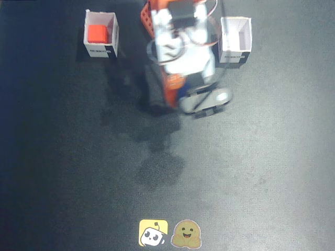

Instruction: Put the red cube in the right box and the blue cube in the left box.

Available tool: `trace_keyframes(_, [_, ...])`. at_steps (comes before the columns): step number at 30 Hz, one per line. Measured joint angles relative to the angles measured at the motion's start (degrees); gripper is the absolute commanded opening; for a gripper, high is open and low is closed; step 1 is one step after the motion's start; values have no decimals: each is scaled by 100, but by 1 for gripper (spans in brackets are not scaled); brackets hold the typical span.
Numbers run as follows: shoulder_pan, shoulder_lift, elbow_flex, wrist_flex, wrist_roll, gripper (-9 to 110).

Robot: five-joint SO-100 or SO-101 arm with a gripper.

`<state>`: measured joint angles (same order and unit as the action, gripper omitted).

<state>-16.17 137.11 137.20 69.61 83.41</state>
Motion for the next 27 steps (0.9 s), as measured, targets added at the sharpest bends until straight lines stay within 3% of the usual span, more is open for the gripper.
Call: trace_keyframes(27, [-3480, 527, 0, 1028, 1134, 8])
